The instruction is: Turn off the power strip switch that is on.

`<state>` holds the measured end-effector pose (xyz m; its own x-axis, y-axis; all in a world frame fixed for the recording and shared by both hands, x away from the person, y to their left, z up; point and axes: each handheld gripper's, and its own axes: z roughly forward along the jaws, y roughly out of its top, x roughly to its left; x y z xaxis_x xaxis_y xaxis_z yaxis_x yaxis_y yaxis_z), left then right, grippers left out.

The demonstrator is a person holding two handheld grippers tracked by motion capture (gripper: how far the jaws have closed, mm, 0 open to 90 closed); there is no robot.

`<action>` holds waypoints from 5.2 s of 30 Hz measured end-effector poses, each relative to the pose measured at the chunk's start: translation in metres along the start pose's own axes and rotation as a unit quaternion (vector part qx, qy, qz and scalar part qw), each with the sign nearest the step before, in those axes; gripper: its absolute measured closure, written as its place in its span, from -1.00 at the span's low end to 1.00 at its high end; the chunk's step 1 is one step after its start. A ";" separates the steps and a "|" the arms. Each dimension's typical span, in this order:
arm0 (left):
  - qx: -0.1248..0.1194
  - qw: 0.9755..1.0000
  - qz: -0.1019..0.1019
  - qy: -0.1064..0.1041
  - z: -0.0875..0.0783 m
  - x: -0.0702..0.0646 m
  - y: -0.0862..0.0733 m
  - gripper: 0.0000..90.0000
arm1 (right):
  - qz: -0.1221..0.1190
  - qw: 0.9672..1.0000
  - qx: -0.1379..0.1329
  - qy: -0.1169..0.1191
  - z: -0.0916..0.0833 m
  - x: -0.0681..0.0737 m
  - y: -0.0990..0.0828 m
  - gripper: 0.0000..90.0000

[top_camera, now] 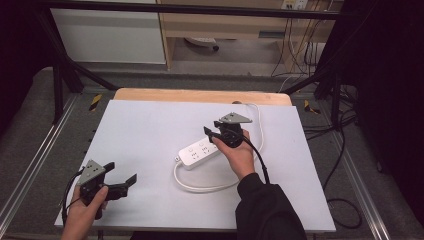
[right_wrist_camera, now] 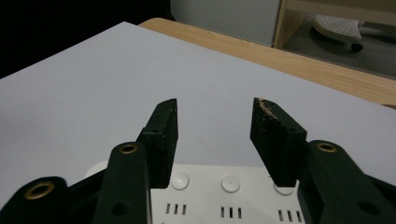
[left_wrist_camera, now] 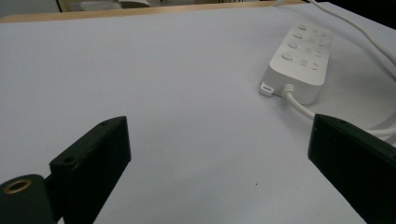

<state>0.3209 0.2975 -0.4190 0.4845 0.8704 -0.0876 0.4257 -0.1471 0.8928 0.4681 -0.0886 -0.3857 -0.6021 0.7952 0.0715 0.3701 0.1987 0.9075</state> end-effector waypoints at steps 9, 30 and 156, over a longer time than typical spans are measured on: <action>-0.001 1.000 -0.001 -0.001 0.000 0.000 0.000 -0.88 | -0.017 1.000 -0.008 0.002 0.006 0.006 -0.003 0.69; 0.000 1.000 -0.001 -0.002 0.000 0.001 0.000 -0.88 | -0.009 1.000 0.002 0.027 0.018 0.017 -0.015 1.00; 0.002 1.000 0.002 -0.004 0.001 0.001 0.000 -0.87 | -0.013 0.999 0.023 -0.021 0.043 0.030 -0.054 1.00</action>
<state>0.3219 0.2982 -0.4199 0.4912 0.8666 -0.0880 0.4275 -0.1519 0.8912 0.4604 -0.0509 -0.4500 -0.5824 0.8123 0.0306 0.3878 0.2445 0.8887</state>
